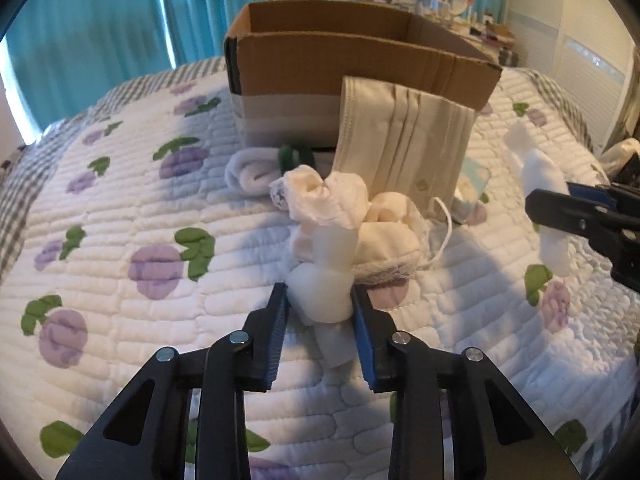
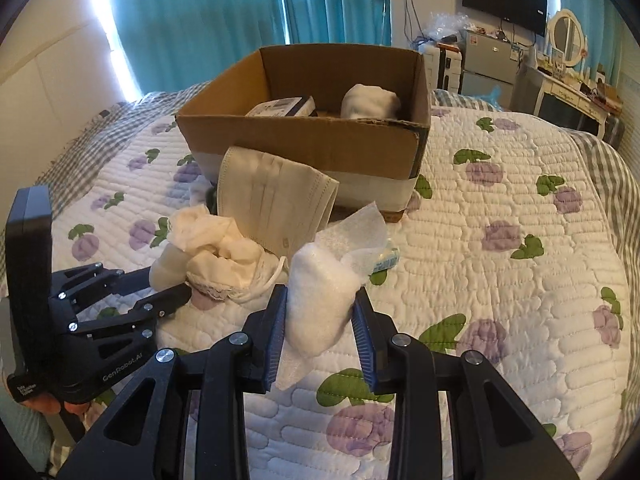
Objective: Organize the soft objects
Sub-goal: 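Grasp the white sock with the right tool while the left grasps a white glove, then drop the sock and glove into the box and open both tools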
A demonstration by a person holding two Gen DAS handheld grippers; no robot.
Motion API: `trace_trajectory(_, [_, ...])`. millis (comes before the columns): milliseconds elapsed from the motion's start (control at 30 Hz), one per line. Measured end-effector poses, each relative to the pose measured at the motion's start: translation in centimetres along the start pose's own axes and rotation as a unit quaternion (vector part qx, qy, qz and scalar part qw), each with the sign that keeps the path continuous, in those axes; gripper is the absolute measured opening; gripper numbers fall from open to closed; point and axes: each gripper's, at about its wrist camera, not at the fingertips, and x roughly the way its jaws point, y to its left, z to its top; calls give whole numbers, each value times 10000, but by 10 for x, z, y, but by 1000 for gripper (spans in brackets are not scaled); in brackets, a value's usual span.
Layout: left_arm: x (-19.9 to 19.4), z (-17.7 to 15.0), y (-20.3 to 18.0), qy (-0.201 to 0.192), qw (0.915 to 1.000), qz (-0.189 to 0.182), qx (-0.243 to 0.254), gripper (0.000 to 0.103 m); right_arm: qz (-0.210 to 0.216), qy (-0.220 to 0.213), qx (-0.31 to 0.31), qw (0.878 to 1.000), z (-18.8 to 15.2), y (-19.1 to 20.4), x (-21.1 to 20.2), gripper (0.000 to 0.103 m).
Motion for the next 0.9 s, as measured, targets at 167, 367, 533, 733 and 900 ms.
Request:
trace_trajectory(167, [-14,-4,-1,-10,10000,-48,12,28,-5,-127,36,9999,-2,0,-12,31])
trace_trajectory(367, [-44,-12,-1,-94,9998,-128,-75,28,-84,-339,86,9994,-4,3,-39,31])
trace_trajectory(533, [-70,-11,-7,-250,9996,-158,-13,28,-128,-570,78,9983,1,8,-65,31])
trace_trajectory(733, [-104,15,-11,-631,9977,-214,90,28,-200,-906,-56,9957,21,14,-94,31])
trace_trajectory(900, [-122,59,-13,-974,9950,-133,197,28,-268,-1216,-282,9918,55,15,-110,31])
